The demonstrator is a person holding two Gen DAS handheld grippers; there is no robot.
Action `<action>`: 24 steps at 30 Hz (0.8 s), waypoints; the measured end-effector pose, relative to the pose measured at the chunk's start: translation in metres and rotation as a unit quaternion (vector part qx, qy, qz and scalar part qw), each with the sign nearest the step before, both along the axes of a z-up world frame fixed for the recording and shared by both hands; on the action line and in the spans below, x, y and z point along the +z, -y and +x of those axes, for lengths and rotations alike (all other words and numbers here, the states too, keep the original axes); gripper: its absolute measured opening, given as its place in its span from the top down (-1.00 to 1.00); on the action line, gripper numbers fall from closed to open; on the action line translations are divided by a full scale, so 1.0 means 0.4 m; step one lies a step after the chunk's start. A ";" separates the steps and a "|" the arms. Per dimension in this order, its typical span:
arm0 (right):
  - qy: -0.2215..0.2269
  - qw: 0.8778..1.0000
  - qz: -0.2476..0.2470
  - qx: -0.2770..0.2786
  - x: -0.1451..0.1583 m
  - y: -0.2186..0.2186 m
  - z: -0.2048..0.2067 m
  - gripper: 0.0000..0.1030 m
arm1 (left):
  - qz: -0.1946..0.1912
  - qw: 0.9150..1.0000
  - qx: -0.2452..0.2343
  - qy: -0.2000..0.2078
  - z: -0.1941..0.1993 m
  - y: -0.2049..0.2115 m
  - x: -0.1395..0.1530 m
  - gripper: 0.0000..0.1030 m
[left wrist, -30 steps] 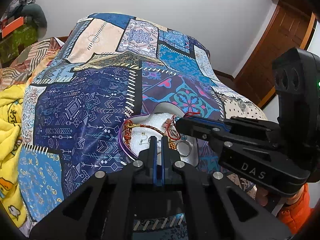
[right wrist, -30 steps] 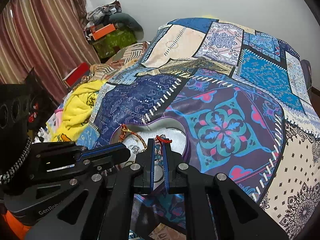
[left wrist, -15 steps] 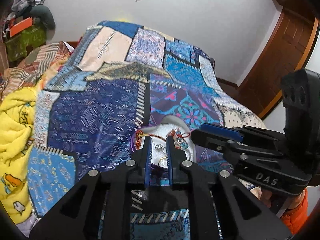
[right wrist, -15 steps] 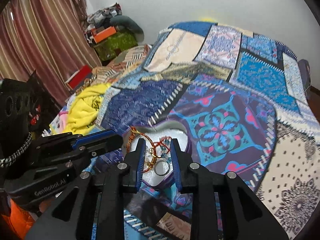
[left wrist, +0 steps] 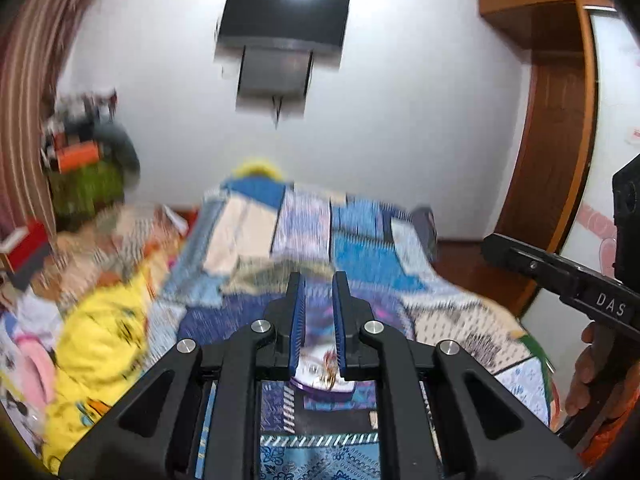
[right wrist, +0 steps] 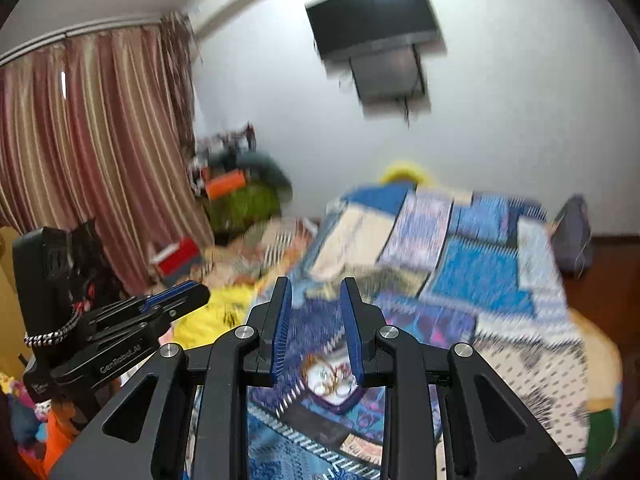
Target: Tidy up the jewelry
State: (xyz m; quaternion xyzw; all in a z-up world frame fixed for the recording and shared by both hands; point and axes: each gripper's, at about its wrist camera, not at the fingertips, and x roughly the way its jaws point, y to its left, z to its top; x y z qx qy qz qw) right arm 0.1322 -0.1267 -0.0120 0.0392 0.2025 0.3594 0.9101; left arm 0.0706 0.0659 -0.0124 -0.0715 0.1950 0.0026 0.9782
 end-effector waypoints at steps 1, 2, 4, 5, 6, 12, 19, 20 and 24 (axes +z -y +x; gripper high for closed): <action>0.016 1.000 0.007 -0.004 0.021 0.008 -0.029 0.56 | 0.007 1.000 0.002 0.017 -0.029 0.011 0.026 0.78; 0.028 0.999 0.013 -0.008 0.036 0.012 -0.052 0.56 | 0.014 0.999 0.004 0.031 -0.056 0.021 0.047 0.77; 0.047 0.999 0.016 -0.016 0.056 0.016 -0.090 0.55 | 0.023 0.998 0.009 0.052 -0.092 0.036 0.075 0.63; 0.060 0.998 0.013 -0.023 0.068 0.015 -0.116 0.54 | 0.028 0.997 0.012 0.066 -0.120 0.044 0.092 0.53; 0.069 0.997 0.011 -0.027 0.075 0.013 -0.135 0.46 | 0.030 0.997 0.015 0.074 -0.138 0.048 0.103 0.47; 0.098 0.994 0.004 -0.058 0.086 0.011 -0.191 -0.23 | 0.049 0.993 0.031 0.101 -0.221 0.069 0.136 -0.09; 0.119 0.988 0.004 -0.103 0.082 0.029 -0.224 -0.94 | 0.046 0.991 0.061 0.105 -0.254 0.069 0.127 -0.70; 0.122 0.987 0.006 -0.109 0.083 0.030 -0.223 -0.98 | 0.043 0.992 0.061 0.105 -0.259 0.070 0.126 -0.71; 0.121 0.986 0.003 -0.112 0.085 0.033 -0.225 -1.00 | 0.039 0.992 0.065 0.104 -0.267 0.068 0.123 -0.73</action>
